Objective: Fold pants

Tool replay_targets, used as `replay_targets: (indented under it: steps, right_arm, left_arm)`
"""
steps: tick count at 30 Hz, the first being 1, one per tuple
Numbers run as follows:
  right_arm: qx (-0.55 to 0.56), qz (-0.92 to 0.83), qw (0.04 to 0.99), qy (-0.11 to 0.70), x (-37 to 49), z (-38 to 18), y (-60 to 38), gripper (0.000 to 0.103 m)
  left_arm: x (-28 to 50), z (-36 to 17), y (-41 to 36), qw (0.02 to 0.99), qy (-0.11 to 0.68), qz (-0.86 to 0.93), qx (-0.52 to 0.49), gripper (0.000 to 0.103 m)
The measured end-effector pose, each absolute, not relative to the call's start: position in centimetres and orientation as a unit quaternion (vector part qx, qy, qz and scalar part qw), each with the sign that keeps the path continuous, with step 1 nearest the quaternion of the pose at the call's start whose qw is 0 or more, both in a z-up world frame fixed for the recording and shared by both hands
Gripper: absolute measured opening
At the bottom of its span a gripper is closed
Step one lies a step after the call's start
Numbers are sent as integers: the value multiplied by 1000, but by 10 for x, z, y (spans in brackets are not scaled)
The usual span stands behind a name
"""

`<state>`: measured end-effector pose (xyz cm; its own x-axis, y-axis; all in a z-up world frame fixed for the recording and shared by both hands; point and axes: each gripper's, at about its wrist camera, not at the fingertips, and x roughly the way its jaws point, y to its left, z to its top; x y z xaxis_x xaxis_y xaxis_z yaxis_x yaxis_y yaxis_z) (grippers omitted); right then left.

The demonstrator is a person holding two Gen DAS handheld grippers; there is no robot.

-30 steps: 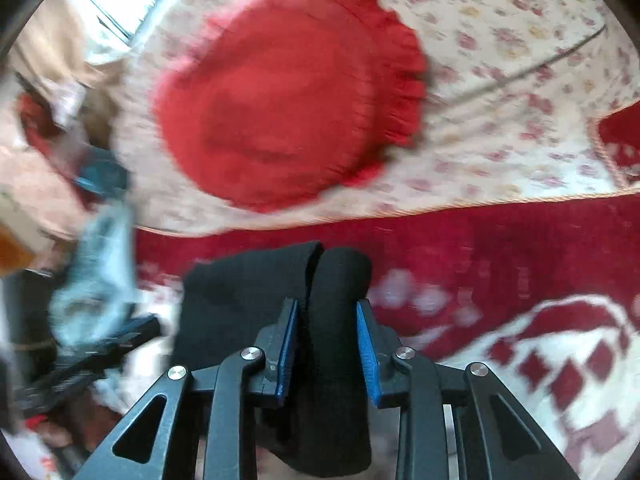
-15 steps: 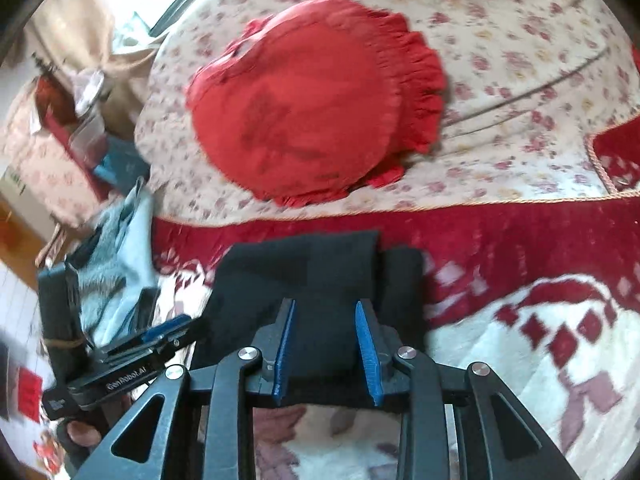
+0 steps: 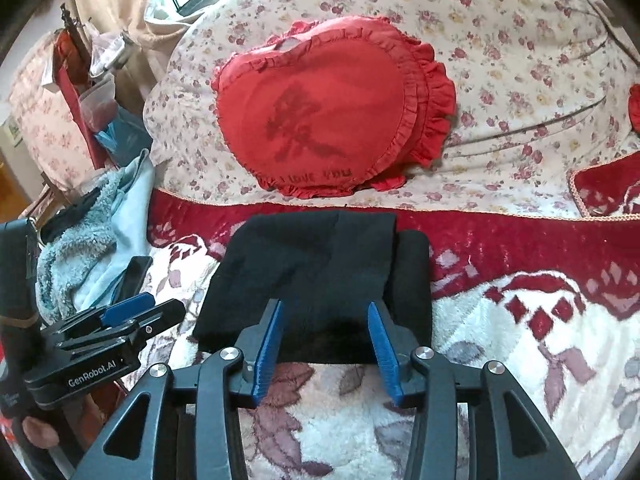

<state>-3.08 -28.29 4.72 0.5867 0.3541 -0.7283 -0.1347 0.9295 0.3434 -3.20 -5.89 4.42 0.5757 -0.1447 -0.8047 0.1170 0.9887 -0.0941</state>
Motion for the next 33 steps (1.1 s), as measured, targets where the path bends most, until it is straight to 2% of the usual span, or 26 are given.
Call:
replay_targets:
  steps: [13, 33]
  right_arm:
    - [132, 152, 885, 421, -54, 66, -285, 44]
    - [132, 159, 882, 424, -62, 69, -281, 46]
  left_arm:
    - [-62, 67, -69, 902, 426, -66, 1, 56]
    - [-74, 69, -70, 903, 425, -67, 4, 56]
